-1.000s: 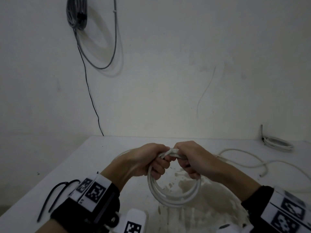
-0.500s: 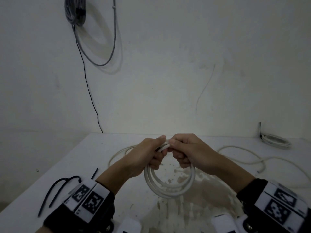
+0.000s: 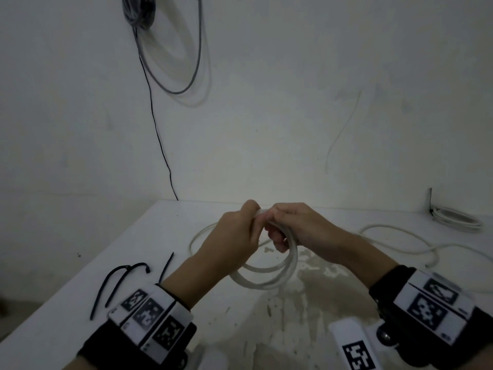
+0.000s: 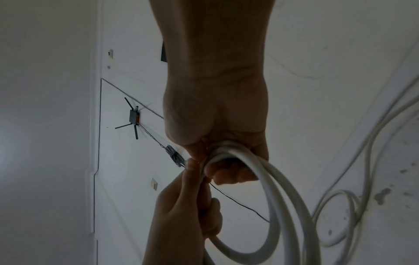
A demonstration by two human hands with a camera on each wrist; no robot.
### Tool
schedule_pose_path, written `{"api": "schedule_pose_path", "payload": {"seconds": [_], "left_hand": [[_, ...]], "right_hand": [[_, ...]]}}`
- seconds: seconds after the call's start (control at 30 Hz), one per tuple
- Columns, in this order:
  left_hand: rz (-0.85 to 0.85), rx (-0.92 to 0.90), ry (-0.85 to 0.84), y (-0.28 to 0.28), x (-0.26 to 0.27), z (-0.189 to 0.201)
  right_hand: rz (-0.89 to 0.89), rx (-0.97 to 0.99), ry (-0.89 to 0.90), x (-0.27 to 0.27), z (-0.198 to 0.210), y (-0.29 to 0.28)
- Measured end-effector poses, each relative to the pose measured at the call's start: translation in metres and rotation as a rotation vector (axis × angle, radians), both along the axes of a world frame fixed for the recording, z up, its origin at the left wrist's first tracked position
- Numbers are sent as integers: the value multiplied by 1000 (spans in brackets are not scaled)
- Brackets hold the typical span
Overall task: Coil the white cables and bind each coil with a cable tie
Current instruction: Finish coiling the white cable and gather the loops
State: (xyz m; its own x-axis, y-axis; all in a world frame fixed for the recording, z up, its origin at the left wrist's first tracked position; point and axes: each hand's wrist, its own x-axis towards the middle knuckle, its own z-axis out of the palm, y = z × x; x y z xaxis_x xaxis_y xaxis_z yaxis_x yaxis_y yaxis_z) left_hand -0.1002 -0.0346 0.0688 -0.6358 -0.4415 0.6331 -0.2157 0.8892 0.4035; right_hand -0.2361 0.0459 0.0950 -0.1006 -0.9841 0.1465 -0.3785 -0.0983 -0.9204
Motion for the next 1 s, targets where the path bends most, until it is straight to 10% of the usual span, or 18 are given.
{"api": "schedule_pose_path", "payload": {"seconds": [0.7,1.0], "left_hand": [[-409,1586,710,4,11,11],[-213,1388,541,7,15,26]], "right_hand": [[-154,-248,-564,18,-12,-18],[165,-68,-428,-4,3,4]]}}
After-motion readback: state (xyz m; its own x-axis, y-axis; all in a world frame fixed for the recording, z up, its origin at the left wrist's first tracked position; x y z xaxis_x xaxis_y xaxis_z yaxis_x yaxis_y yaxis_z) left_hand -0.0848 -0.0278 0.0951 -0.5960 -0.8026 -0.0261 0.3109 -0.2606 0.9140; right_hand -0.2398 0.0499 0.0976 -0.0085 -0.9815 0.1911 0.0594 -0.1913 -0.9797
